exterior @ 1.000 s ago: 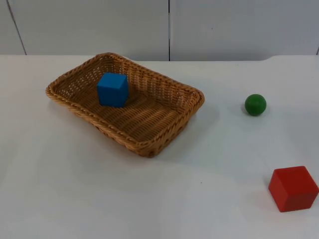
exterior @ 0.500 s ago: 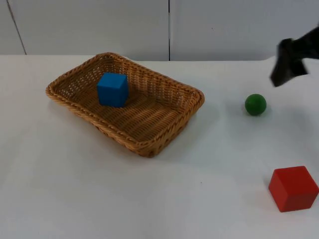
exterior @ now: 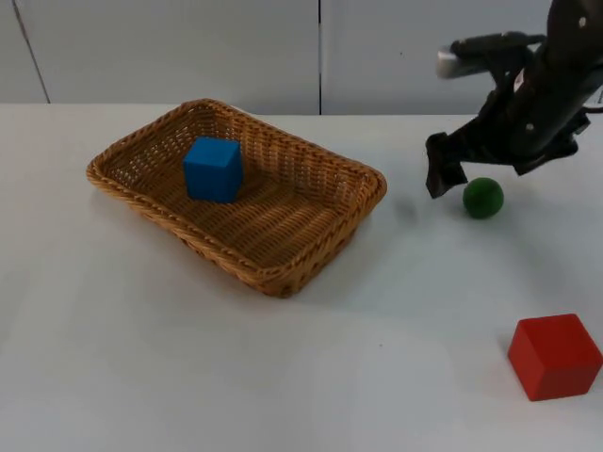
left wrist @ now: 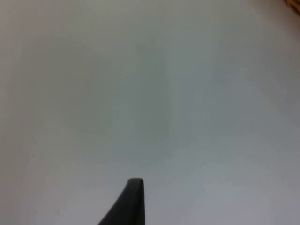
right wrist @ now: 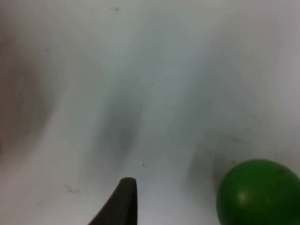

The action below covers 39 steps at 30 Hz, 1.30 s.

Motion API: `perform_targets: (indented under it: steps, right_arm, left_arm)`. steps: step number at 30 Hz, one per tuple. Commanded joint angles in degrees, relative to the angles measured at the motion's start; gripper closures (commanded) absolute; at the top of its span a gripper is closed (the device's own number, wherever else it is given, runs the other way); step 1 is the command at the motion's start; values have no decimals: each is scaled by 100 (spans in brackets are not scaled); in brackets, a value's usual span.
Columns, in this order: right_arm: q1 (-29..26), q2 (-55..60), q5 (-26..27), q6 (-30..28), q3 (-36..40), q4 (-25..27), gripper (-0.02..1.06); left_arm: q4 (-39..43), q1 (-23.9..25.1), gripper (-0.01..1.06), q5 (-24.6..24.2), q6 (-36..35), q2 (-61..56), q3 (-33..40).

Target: Place all geometric objects except the red cube into the basket.

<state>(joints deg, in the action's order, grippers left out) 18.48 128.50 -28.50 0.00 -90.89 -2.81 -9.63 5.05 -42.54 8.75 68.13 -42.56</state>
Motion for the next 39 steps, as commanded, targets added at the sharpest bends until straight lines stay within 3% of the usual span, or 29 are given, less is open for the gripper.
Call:
perform_targets:
  steps: [1,6,10,13,14,15,19,21,25,35,39]
  right_arm:
    - [6,131,121,46,-69,-126,-1]
    - [6,318,257,58,-69,-167,0]
    - [6,318,306,58,-69,-207,8]
    - [6,318,212,103,-69,-439,33]
    - [6,318,132,160,-69,-503,46]
    - [6,318,132,160,-69,-503,46]
    - [6,293,-13,294,-69,-606,100]
    - [6,191,-51,294,-69,-606,104]
    - [6,-226,-280,294,-69,-593,105]
    - [6,-2007,-1515,294,-69,-605,105]
    - [6,-2177,-1629,208,-69,-605,105]
  left_arm:
    - [14,13,0,82,-38,-49,24]
    - [14,13,0,92,-38,-49,24]
    - [14,13,0,92,-38,-49,24]
    - [14,13,0,92,-38,-49,24]
    - [14,13,0,92,-38,-49,24]
    - [14,13,0,92,-38,-49,24]
    - [17,13,0,104,-38,-49,24]
    - [17,13,0,104,-38,-49,24]
    - [17,13,0,104,-38,-49,24]
    - [1,13,0,78,-38,-49,24]
    - [1,13,0,67,-38,-49,24]
